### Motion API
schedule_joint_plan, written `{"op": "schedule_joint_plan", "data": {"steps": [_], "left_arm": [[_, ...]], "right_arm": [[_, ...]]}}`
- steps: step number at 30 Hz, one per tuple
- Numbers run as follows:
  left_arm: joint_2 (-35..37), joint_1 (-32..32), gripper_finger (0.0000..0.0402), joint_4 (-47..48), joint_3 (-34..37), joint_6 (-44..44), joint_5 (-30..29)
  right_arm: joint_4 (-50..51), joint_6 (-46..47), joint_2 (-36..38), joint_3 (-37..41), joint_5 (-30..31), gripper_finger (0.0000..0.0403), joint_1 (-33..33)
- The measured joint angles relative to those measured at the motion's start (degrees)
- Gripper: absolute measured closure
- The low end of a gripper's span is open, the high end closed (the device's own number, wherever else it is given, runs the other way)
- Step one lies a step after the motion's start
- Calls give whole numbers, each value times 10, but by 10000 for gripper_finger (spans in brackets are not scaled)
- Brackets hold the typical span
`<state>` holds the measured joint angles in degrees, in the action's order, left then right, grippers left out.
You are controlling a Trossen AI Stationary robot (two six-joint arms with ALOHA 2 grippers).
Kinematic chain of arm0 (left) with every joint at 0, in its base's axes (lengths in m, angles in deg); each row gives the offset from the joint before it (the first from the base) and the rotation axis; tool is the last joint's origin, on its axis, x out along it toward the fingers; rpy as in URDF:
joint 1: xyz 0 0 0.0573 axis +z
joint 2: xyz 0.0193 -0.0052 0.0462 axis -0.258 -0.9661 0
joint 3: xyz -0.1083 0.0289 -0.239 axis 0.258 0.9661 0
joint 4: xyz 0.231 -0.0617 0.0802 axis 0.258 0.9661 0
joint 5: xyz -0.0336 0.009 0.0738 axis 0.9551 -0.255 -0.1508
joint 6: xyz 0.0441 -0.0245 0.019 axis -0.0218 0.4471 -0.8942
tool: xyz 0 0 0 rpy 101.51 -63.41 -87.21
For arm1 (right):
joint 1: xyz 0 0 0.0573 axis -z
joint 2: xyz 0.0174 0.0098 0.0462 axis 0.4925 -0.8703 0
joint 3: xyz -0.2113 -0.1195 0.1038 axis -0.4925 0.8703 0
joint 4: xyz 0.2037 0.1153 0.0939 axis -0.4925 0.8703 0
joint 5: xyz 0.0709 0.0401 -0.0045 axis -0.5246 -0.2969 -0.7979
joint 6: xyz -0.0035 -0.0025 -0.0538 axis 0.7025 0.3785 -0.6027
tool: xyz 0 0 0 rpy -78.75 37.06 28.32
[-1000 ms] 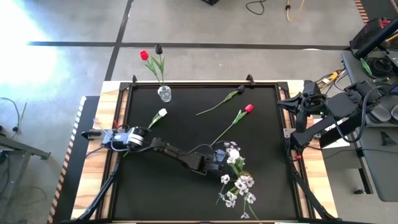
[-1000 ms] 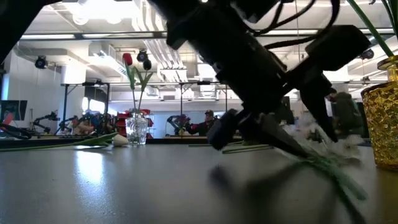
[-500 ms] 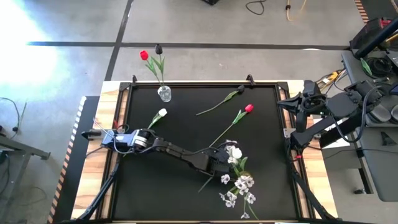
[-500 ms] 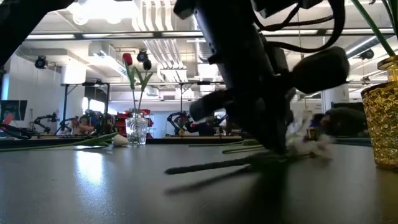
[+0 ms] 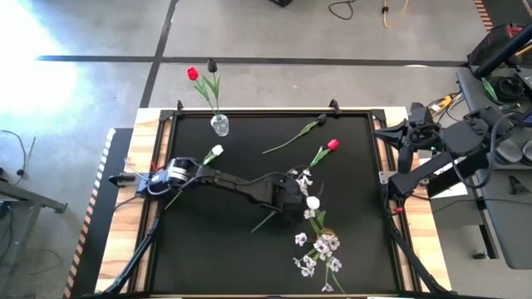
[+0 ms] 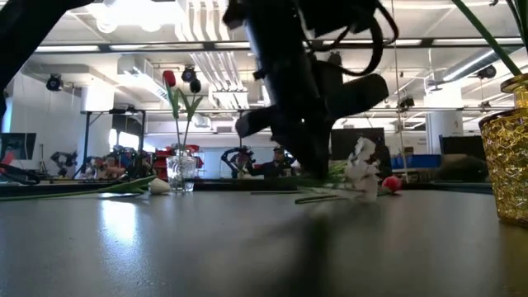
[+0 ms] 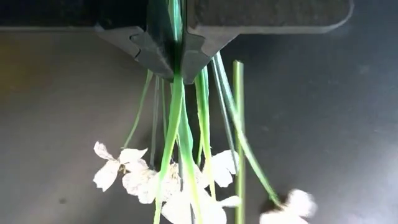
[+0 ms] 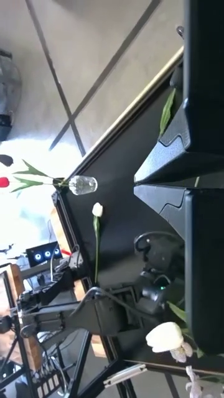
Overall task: Sort flowers into vase by color
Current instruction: Put the white flower into the yellow vase
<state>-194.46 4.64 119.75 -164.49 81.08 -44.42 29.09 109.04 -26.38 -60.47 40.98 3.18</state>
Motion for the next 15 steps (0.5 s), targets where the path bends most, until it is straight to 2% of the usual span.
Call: {"op": "schedule_joint_plan", "data": {"steps": [5, 15], "left_arm": [[63, -2, 401, -76, 101, 5, 20], [223, 7, 402, -90, 261, 15, -16]], "right_arm": [[0, -12, 11, 0, 2, 394, 0], [-1, -25, 20, -1, 7, 394, 0]]}}
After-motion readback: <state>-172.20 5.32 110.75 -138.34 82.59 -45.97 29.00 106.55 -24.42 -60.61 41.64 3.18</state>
